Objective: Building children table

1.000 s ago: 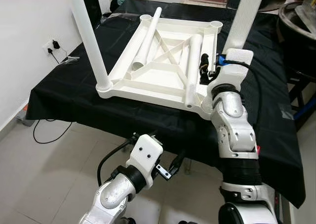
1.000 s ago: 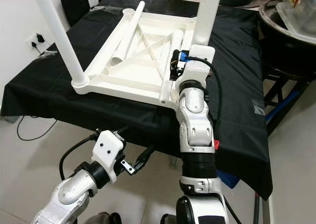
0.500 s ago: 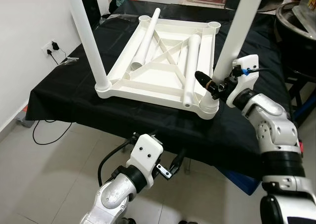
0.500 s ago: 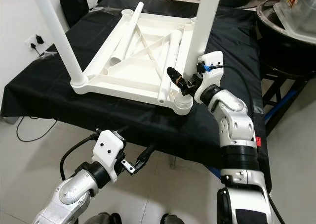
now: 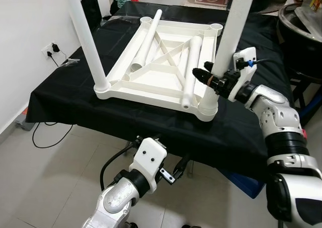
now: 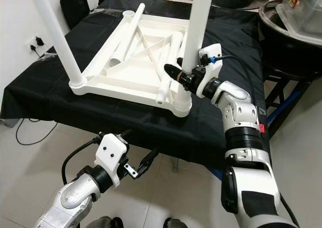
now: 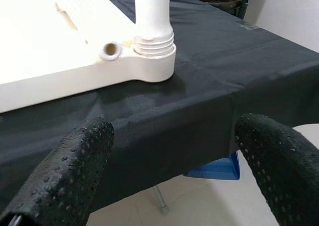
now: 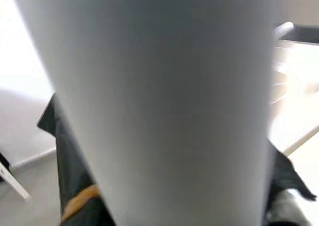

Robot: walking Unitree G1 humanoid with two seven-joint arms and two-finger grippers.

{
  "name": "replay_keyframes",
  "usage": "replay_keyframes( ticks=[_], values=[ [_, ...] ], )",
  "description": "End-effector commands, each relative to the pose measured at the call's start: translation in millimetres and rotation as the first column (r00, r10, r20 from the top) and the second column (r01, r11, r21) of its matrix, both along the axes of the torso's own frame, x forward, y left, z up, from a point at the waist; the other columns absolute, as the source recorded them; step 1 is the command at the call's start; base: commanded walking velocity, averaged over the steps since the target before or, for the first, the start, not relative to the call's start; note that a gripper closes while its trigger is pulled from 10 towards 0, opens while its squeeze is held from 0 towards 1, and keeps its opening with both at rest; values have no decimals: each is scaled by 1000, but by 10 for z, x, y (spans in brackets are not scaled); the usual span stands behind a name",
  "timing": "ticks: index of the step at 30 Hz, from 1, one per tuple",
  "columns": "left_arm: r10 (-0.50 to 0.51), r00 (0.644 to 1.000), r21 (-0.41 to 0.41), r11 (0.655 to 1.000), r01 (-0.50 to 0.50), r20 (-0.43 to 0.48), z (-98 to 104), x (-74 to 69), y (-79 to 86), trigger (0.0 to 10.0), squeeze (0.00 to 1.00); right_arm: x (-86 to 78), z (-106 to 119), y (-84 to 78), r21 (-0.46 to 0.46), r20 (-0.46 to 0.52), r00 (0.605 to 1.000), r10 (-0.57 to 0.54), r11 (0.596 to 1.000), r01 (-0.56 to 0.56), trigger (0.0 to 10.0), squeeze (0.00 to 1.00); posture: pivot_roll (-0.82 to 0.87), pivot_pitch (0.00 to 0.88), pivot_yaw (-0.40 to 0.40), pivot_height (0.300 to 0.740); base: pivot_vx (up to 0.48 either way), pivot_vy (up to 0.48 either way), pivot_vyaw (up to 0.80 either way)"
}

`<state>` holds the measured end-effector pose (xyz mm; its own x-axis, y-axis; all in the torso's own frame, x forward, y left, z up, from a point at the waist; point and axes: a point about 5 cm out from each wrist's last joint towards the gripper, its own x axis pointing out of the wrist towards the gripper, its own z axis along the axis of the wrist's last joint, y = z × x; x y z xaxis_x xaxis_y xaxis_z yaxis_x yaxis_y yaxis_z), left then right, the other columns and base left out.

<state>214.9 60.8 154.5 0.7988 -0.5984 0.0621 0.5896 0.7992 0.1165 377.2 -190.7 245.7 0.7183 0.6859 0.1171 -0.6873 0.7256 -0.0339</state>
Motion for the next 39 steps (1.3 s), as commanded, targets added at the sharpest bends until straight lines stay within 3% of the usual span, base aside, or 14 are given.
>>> replay_keyframes(
  ticks=[1,6,12,14,16,17,19,20,24,30,31,35,36,39],
  values=[
    [-2,1000,9,1000,2,-8,-28,-26,-2,10000,0,16,-22,60,26,-14,999,41,999,-40,0,0,141,141,-41,740,0,0,0],
    [-5,1000,10,1000,5,-7,-28,-25,-5,10000,0,34,-7,16,34,11,999,-35,999,35,0,0,138,142,-37,740,0,0,0],
    [-8,1000,11,1000,8,-6,-23,-14,-11,10000,0,69,-45,-109,8,34,957,-289,957,289,0,0,137,149,-41,740,0,0,0],
    [-8,1000,12,1000,8,-6,-23,-12,-7,10000,0,63,-62,-174,9,26,907,-420,908,420,0,0,133,150,-38,740,0,0,0],
    [-10,1000,17,1000,10,-7,-27,-9,-5,10000,0,4,-98,-289,11,16,784,-621,784,621,0,0,129,152,-36,740,0,0,0],
    [-10,1000,17,1000,10,-7,-27,-9,-5,10000,0,4,-98,-289,11,16,784,-621,784,621,0,0,129,152,-36,740,0,0,0],
    [-13,1000,21,1000,13,-6,-28,-6,-5,10000,0,-115,-115,-371,16,24,626,-780,626,779,0,0,127,153,-32,740,0,0,0],
    [-13,1000,21,1000,13,-6,-28,-6,-5,10000,0,-115,-115,-371,16,24,626,-780,626,779,0,0,127,153,-32,740,0,0,0],
    [-12,1000,23,1000,12,-4,-24,0,-4,10000,0,-343,-79,-359,116,-21,387,-922,383,917,0,0,128,153,-33,740,0,0,0],
    [-11,1000,24,1000,11,-2,-20,2,-3,10000,0,-388,-86,-262,140,-60,345,-937,335,932,0,0,130,157,-31,740,0,0,0],
    [-10,1000,23,1000,10,-4,-22,4,-4,10000,0,-362,-92,-57,150,-81,422,-903,407,901,10000,0,128,160,-33,740,0,0,0],
    [-10,1000,23,1000,10,-8,-30,2,-3,10000,0,-367,-69,86,168,-62,491,-869,476,864,10000,0,125,160,-28,740,0,0,0],
    [-11,1000,23,1000,11,-9,-32,2,-5,10000,0,-375,-65,111,166,-46,504,-862,491,855,10000,1000,125,160,-31,740,0,0,0],
    [-10,1000,22,1000,10,-10,-32,4,-5,10000,0,-383,-51,151,163,-31,526,-850,515,841,10000,1000,125,160,-31,740,0,0,0]
  ],
)
